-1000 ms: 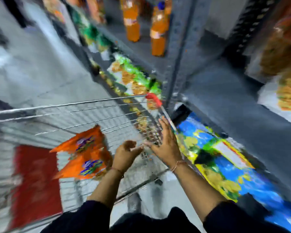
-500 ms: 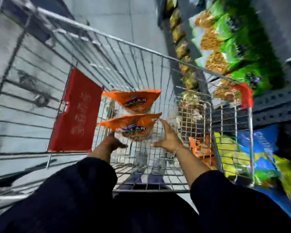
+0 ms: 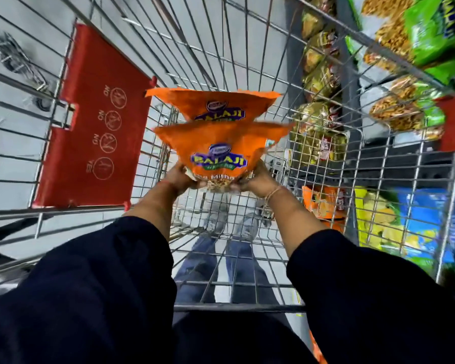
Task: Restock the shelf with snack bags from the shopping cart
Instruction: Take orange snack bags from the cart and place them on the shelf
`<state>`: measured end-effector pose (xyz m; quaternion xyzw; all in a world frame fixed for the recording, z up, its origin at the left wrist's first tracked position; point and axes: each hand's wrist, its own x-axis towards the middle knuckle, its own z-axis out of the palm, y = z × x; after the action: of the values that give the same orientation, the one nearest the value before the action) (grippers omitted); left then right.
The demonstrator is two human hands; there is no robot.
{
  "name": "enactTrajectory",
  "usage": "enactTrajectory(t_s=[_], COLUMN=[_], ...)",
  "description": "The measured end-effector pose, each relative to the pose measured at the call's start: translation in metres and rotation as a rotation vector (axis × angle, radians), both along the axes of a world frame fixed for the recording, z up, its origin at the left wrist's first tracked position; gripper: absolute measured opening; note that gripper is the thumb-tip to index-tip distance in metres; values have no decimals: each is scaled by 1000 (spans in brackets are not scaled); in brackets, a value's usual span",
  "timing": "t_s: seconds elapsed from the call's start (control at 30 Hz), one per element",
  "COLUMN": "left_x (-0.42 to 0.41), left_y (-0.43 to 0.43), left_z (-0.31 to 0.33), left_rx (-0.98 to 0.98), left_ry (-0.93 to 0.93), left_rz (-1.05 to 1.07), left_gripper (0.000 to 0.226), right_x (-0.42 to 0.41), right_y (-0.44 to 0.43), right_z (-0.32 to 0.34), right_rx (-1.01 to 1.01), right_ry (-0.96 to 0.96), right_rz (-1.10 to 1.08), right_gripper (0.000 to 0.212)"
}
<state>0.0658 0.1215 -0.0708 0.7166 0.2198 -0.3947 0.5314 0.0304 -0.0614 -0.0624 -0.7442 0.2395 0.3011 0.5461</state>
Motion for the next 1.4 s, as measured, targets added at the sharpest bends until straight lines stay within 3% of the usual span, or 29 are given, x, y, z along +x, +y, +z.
enactTrajectory(t_s=[0.1, 0.2, 0.37, 0.53, 0.67, 0.7, 0.8, 1.0, 1.13, 1.23, 1.4], left_x=[6, 5, -3, -26, -54, -117, -157, -170, -236, -280, -350], left_y=[-3, -11, -39, -82, -126, -183, -223, -241, -300, -343, -401], left_z=[22, 50, 110, 168, 213, 242, 279, 292, 310, 315, 302], left_rx=[-62, -129, -281, -378, -503, -598, -717, -767, -904, -957, -950], left_ry=[46, -7, -183, -338, -451, -482, -580, -694, -657, -639, -517], left_rz=[-76, -138, -218, -281, -352, -537, -656, -626, -853, -998, -1196], left_gripper=[69, 67, 35, 28, 29, 27, 27, 28, 26, 31, 48], right_x=[-10, -23, -51, -94, -135, -216, -268, -290, -368, -420, -490], right_y=[-11, -25, -45, -57, -76, -111, -136, -141, -170, -185, -203], right_z=[24, 47, 99, 156, 205, 236, 263, 281, 297, 297, 292], right_rx=[165, 179, 232, 366, 398, 305, 216, 127, 56, -39, -186], right_ry=[72, 128, -22, -257, -471, -634, -795, -834, -975, -1004, -996], right_rz=[-85, -84, -308, -740, -895, -1070, -1133, -1099, -1297, -1429, -1565], right_gripper=[68, 66, 68, 58, 46, 44, 32, 27, 32, 47, 52])
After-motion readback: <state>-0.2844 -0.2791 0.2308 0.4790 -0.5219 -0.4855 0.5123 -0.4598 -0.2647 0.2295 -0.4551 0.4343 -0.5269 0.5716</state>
